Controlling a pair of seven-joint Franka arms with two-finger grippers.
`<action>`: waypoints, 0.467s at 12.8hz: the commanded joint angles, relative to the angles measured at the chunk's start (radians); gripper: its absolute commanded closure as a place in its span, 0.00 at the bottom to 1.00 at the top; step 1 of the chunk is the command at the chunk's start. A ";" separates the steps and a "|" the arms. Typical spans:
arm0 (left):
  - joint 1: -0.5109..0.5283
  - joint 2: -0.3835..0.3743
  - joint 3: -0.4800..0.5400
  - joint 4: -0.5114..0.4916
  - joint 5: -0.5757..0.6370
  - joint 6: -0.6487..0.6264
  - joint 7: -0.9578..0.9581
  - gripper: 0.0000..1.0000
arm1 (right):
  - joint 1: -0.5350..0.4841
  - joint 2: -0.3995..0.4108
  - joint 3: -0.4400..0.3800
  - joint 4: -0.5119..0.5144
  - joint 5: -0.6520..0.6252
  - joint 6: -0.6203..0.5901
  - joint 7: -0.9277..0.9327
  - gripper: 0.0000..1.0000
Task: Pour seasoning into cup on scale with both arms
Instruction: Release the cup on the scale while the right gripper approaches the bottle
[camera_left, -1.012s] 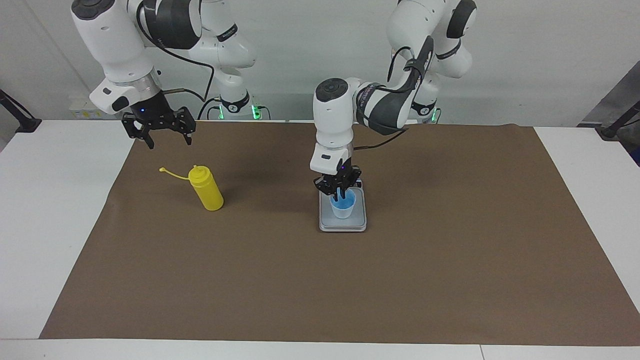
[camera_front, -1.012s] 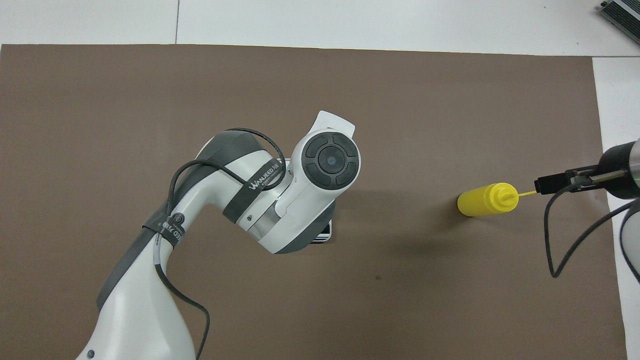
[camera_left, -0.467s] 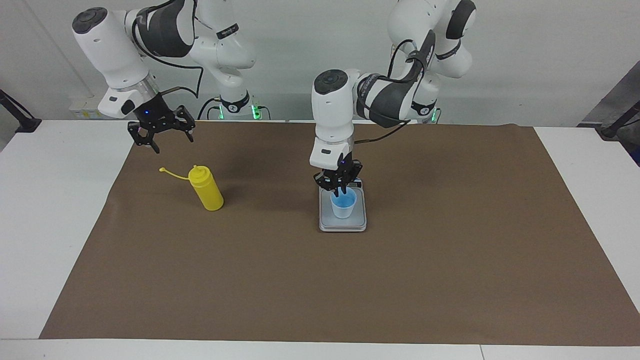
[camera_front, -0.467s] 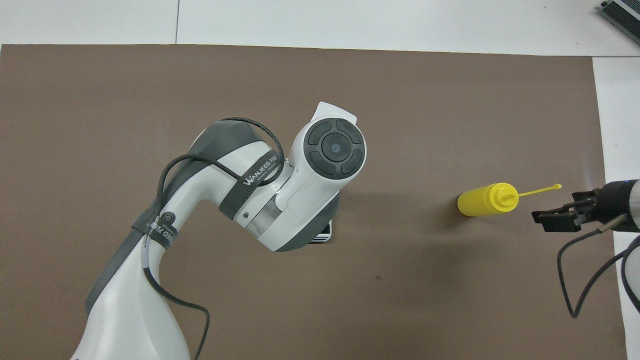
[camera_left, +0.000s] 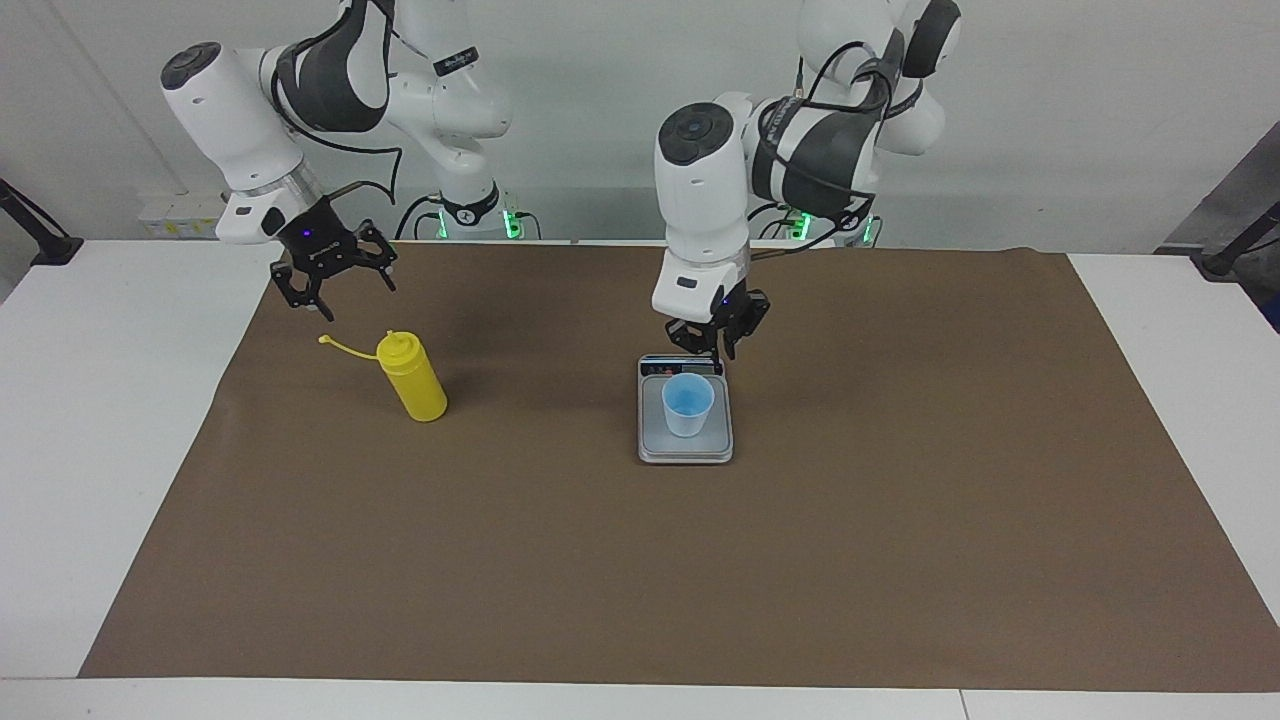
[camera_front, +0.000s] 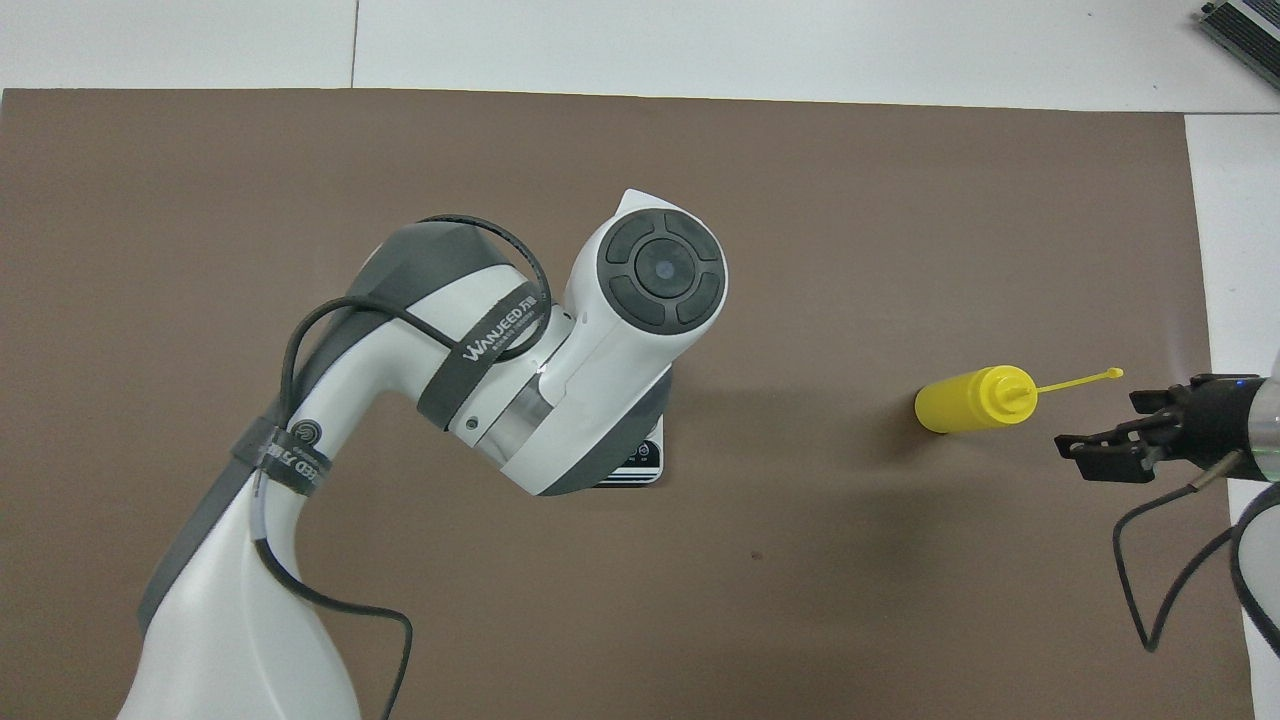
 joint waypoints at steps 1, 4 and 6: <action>0.074 -0.045 -0.004 0.045 -0.037 -0.114 0.184 0.79 | -0.035 -0.034 -0.005 -0.097 0.107 0.080 -0.182 0.00; 0.247 -0.140 -0.002 0.043 -0.108 -0.247 0.526 0.81 | -0.058 -0.016 -0.005 -0.157 0.241 0.143 -0.371 0.00; 0.321 -0.171 0.006 0.042 -0.103 -0.282 0.671 0.81 | -0.087 0.042 -0.005 -0.177 0.399 0.161 -0.564 0.00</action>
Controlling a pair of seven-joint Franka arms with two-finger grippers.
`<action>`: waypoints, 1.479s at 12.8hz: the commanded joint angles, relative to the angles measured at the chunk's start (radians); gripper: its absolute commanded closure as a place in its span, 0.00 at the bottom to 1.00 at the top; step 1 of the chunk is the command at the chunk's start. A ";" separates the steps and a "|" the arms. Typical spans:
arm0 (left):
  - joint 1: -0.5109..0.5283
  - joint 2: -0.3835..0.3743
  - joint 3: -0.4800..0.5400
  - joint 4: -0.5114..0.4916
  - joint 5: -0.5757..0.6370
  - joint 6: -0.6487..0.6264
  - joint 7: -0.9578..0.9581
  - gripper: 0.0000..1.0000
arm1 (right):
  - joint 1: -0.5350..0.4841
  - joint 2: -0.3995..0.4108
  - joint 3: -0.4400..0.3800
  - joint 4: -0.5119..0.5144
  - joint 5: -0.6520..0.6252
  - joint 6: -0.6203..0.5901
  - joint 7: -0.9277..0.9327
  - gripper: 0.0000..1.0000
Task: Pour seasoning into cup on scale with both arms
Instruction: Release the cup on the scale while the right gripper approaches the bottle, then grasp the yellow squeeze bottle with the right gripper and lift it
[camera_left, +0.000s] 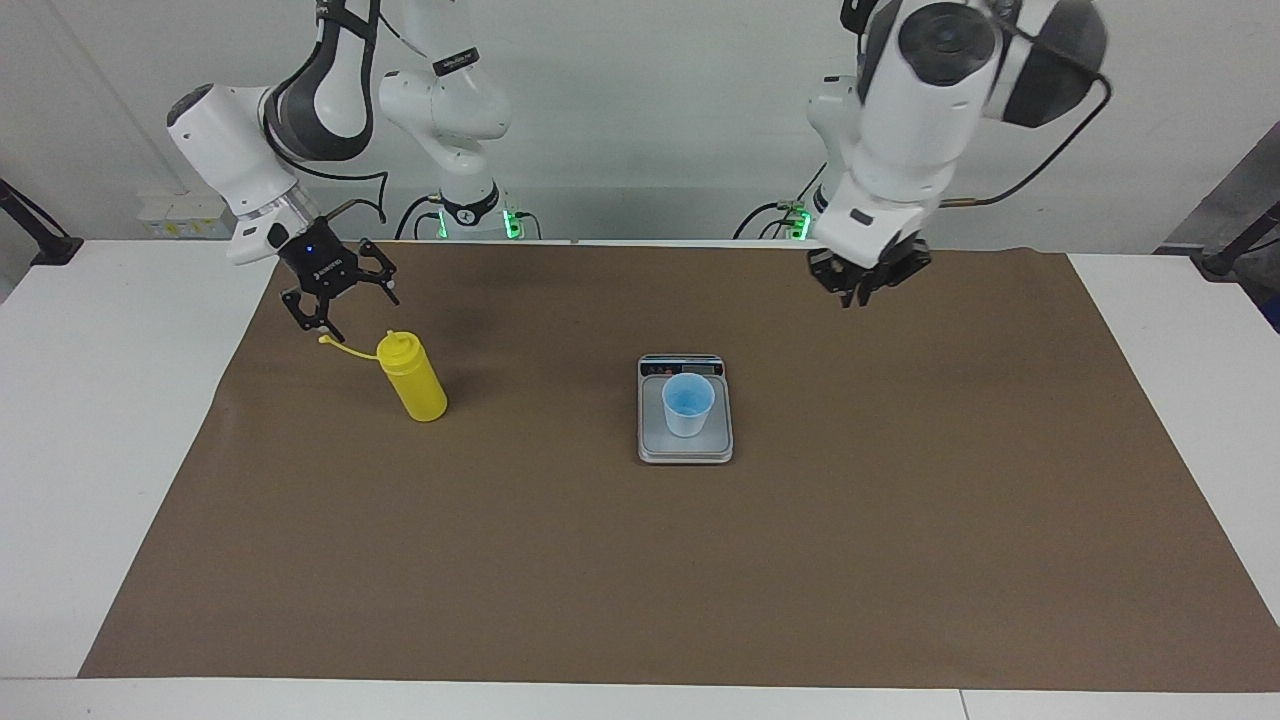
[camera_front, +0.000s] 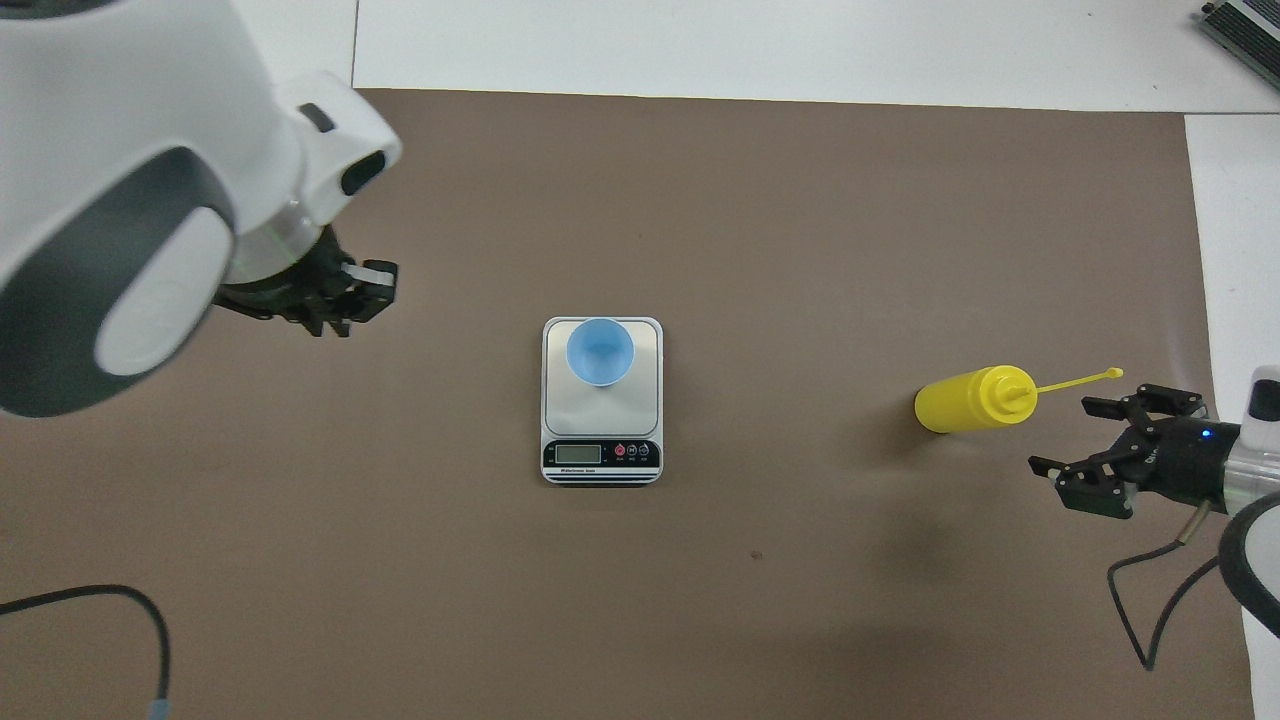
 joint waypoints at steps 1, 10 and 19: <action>0.087 -0.034 -0.003 -0.009 -0.020 -0.036 0.149 0.81 | -0.050 0.069 0.001 -0.030 0.185 0.027 -0.266 0.00; 0.266 -0.264 -0.005 -0.475 -0.016 0.415 0.356 0.80 | -0.043 0.226 0.002 -0.038 0.619 0.050 -0.662 0.00; 0.220 -0.283 -0.014 -0.489 -0.138 0.320 0.184 0.63 | 0.080 0.252 0.002 -0.035 0.805 0.151 -0.676 0.00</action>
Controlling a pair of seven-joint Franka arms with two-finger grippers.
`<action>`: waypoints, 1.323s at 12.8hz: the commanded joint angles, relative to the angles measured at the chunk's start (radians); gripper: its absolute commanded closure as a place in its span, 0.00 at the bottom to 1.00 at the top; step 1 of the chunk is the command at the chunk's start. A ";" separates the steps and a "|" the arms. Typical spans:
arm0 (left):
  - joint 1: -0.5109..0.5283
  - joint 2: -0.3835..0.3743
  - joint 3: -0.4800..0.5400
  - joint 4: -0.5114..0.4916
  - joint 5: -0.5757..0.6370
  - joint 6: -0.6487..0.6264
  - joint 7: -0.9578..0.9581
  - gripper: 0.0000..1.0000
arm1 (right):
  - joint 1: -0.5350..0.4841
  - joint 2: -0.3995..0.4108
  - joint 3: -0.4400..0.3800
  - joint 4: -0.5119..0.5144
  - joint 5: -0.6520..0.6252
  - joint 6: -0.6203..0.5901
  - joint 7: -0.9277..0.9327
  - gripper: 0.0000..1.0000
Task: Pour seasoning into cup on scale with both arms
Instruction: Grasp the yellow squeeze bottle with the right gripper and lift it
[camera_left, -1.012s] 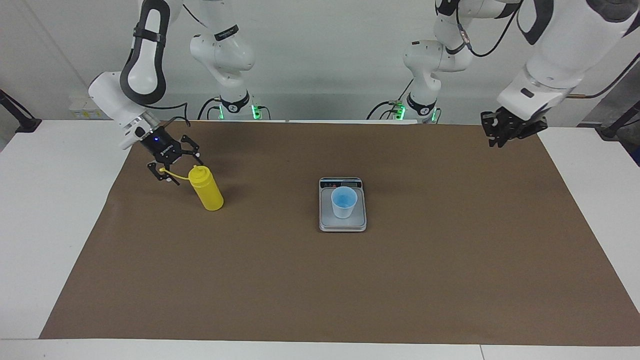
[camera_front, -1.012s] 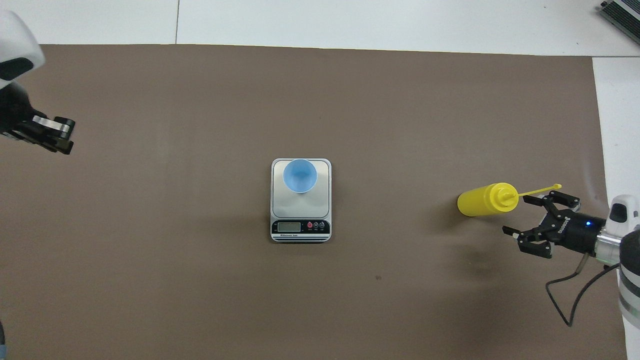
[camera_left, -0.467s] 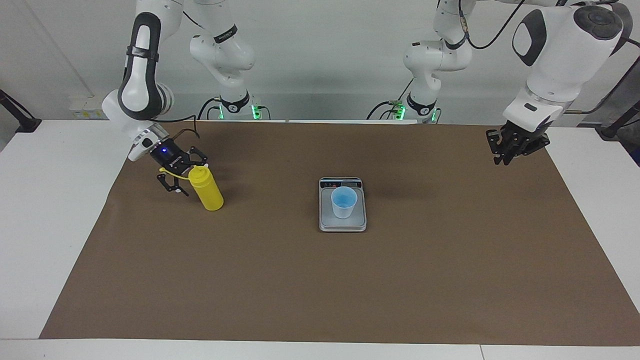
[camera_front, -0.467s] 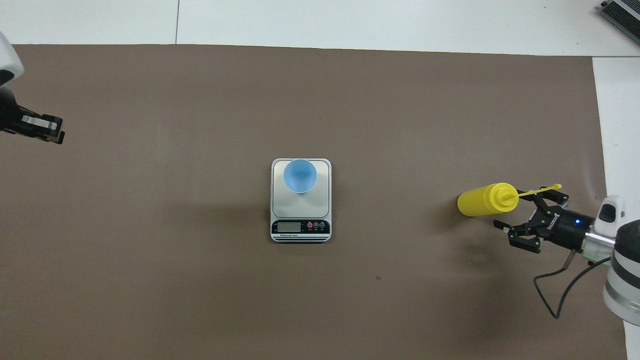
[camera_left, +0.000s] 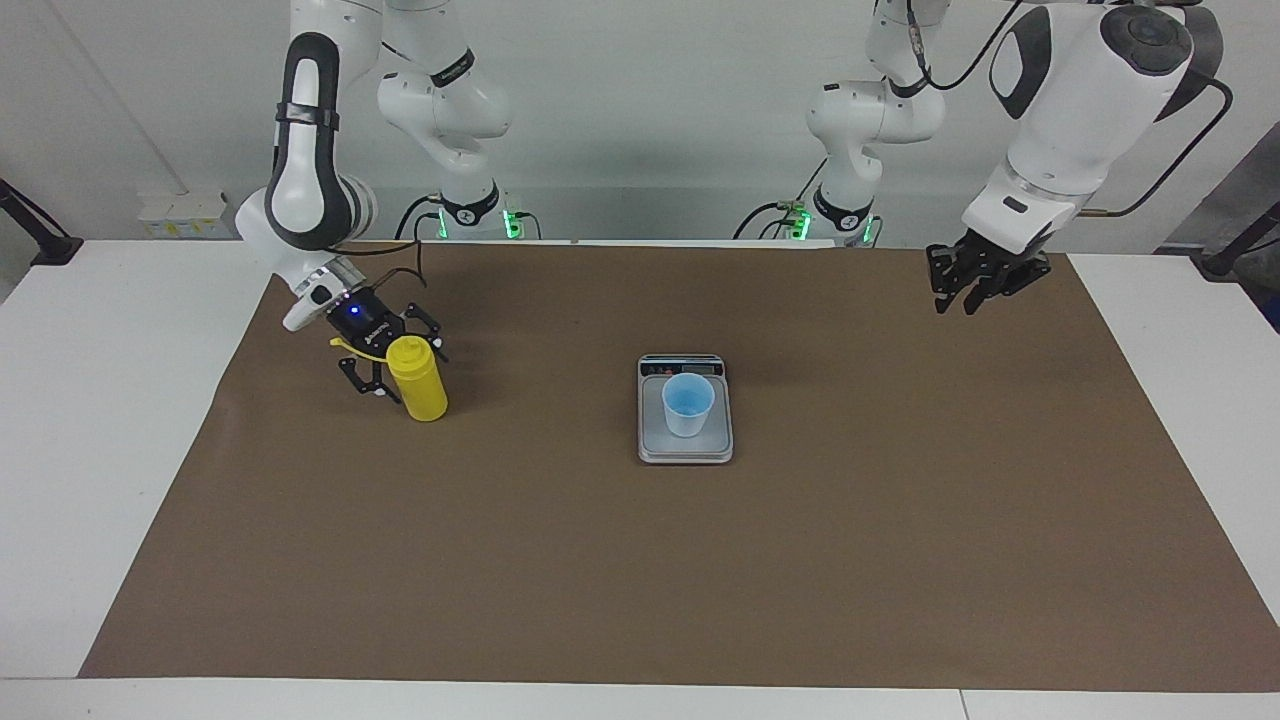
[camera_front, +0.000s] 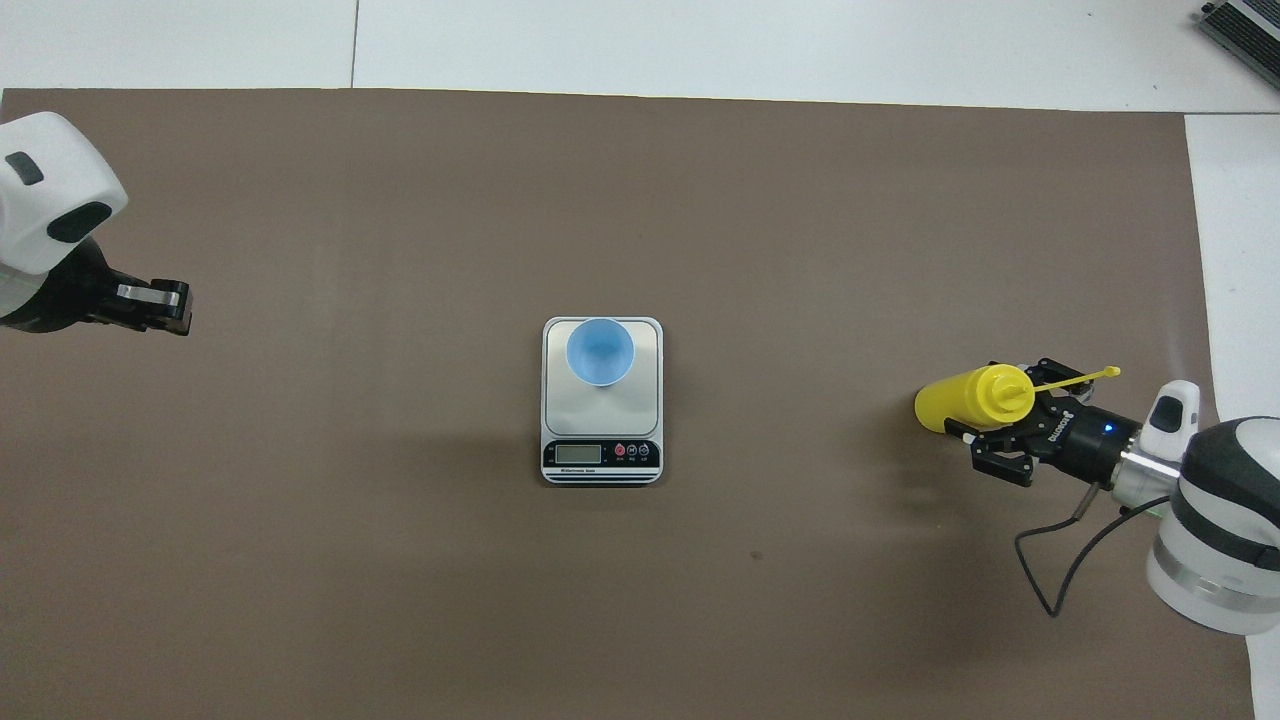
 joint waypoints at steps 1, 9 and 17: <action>0.004 -0.030 0.017 -0.034 -0.067 -0.011 -0.020 0.63 | -0.001 0.007 0.002 0.003 0.033 0.014 -0.023 0.09; 0.036 -0.046 0.037 -0.024 -0.062 -0.011 -0.037 0.00 | 0.005 0.004 0.014 0.041 0.029 0.014 0.012 0.70; 0.044 -0.052 0.032 -0.020 0.058 0.013 -0.032 0.00 | 0.255 0.002 0.017 0.188 -0.350 0.161 0.510 0.70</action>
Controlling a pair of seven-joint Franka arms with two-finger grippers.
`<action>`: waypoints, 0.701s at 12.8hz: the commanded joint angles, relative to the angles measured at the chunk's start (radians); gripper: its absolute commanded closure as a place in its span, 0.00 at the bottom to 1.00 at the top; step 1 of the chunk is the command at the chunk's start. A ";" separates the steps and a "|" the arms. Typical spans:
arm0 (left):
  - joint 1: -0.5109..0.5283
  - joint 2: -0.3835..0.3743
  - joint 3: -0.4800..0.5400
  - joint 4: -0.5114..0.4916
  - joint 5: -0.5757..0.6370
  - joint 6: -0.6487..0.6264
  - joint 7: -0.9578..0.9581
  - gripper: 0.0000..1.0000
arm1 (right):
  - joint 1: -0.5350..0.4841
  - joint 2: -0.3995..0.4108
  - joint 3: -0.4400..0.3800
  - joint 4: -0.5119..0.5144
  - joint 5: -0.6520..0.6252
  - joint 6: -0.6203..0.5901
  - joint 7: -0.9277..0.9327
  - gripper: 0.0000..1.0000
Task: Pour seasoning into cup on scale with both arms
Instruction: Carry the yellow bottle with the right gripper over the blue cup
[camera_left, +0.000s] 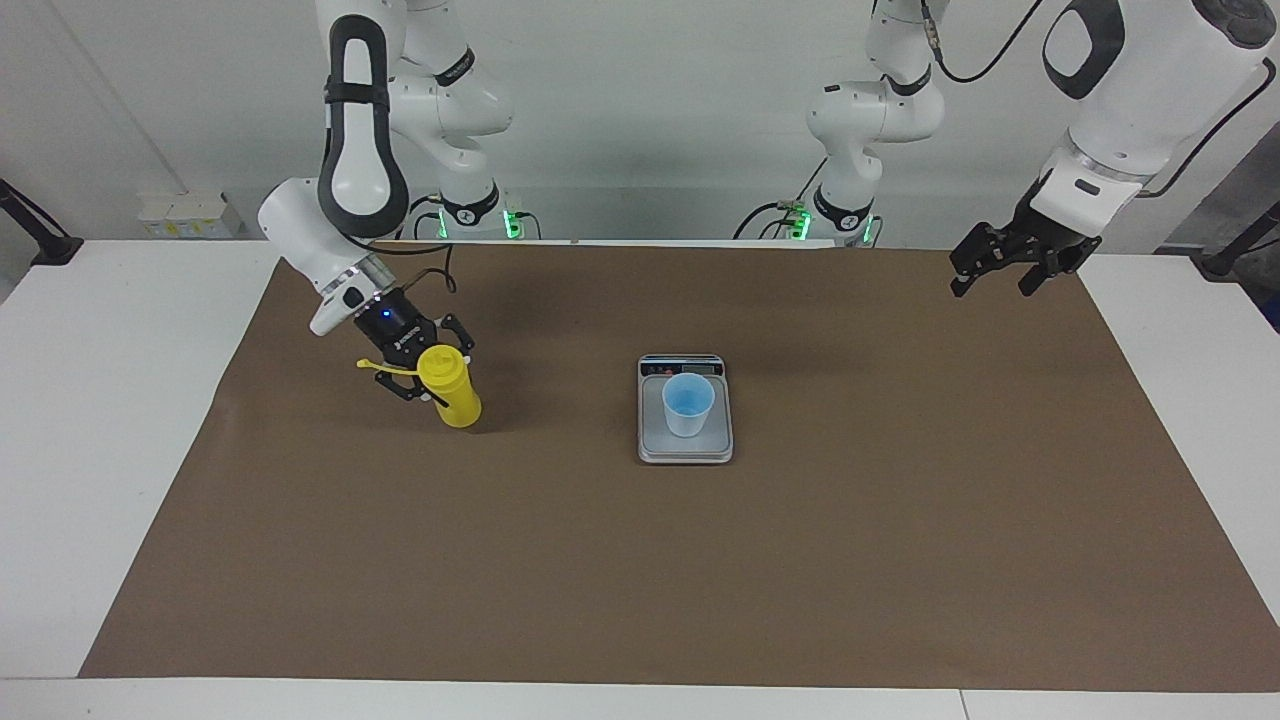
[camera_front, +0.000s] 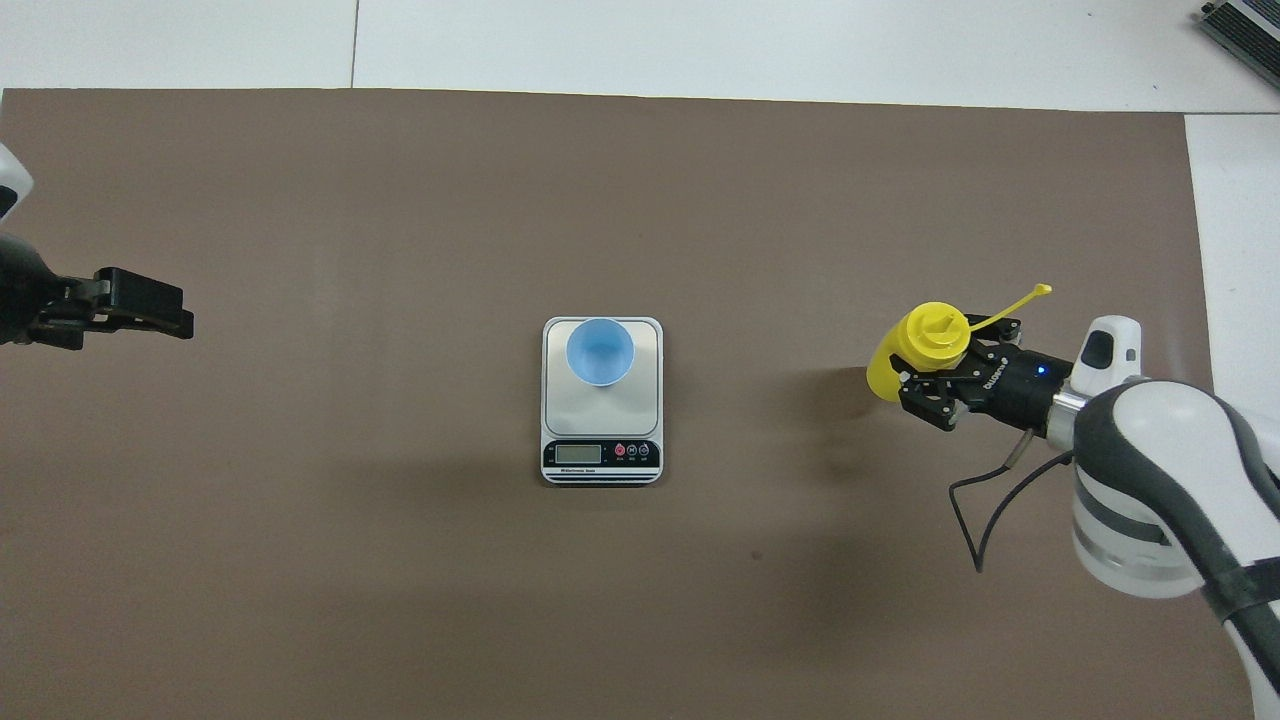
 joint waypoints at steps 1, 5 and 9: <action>-0.024 -0.021 -0.012 -0.017 0.092 0.016 0.000 0.00 | 0.065 0.003 0.004 0.067 -0.213 0.021 0.231 0.70; -0.026 -0.021 -0.013 -0.017 0.091 0.015 0.001 0.00 | 0.176 0.043 0.004 0.171 -0.631 0.018 0.636 0.70; -0.031 -0.027 -0.015 -0.027 0.091 0.002 -0.005 0.00 | 0.260 0.049 0.004 0.195 -0.951 0.000 0.894 0.69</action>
